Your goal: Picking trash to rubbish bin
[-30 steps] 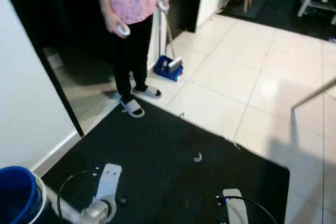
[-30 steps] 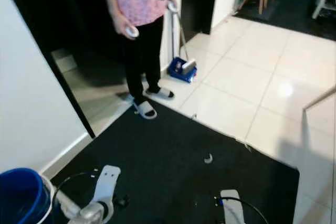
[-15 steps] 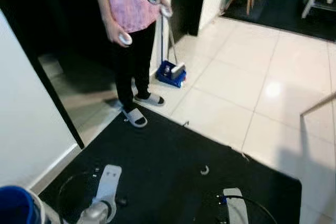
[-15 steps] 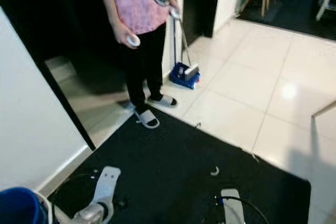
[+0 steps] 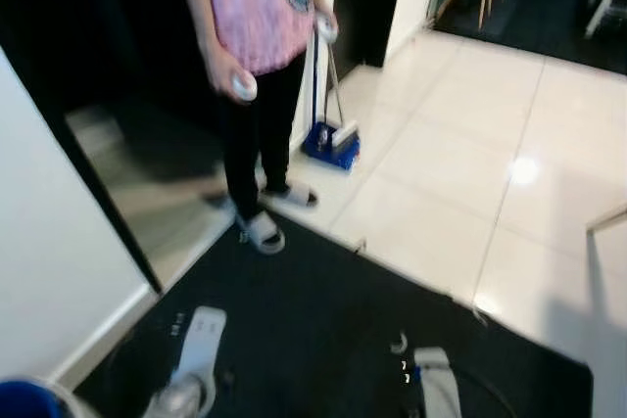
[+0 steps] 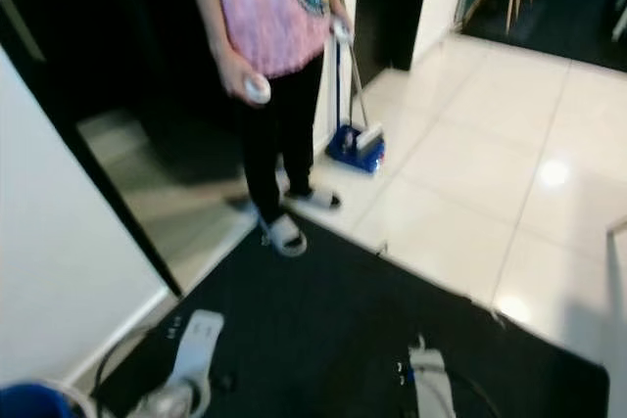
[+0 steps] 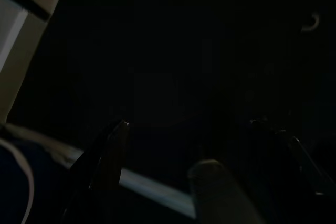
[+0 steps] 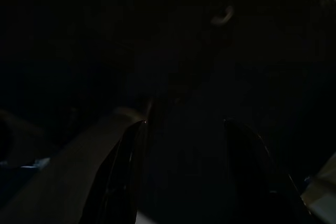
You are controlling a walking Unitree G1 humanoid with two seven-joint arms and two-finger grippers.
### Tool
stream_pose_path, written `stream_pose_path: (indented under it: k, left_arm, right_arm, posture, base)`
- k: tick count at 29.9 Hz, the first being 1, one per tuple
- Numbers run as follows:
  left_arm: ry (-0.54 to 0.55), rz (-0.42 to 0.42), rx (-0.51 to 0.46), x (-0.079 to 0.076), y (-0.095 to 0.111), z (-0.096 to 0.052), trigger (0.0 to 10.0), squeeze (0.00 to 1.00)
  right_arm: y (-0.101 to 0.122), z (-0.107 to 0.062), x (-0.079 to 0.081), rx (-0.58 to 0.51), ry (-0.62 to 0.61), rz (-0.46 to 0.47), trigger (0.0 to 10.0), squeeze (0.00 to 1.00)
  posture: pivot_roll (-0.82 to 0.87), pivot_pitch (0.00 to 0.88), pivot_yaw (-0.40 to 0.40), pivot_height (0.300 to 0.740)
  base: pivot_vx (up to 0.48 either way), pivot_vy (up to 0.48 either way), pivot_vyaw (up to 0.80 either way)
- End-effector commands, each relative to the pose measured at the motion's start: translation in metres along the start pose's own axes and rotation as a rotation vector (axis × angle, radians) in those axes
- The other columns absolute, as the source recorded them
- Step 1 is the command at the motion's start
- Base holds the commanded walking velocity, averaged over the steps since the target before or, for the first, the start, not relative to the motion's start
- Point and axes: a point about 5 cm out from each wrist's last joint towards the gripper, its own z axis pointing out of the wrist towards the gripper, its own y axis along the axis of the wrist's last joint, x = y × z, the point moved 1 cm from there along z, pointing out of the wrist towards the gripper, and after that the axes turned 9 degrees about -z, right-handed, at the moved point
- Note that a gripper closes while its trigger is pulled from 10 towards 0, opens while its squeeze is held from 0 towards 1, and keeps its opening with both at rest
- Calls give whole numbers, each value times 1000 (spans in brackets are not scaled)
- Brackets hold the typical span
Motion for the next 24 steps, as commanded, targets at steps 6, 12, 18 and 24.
stream_pose_path:
  k: [6,12,18,24]
  left_arm:
    - [5,-1,33,3,-9,-2,10000,0]
    - [7,-1,32,3,-9,-2,10000,0]
    - [40,11,51,6,-11,-2,10000,0]
    - [39,13,57,5,-11,-2,10000,0]
  right_arm:
    - [-6,-1,6,23,12,1,10000,0]
    - [-6,-1,5,21,13,1,10000,0]
    - [-5,0,5,20,14,0,10000,0]
    - [-4,0,5,21,13,0,10000,0]
  posture:
    - [45,69,6,740]
    - [46,67,5,740]
    - [44,68,2,740]
    - [42,67,4,740]
  base:
    - [307,0,0]
    - [303,0,0]
    - [97,0,0]
    - [0,0,0]
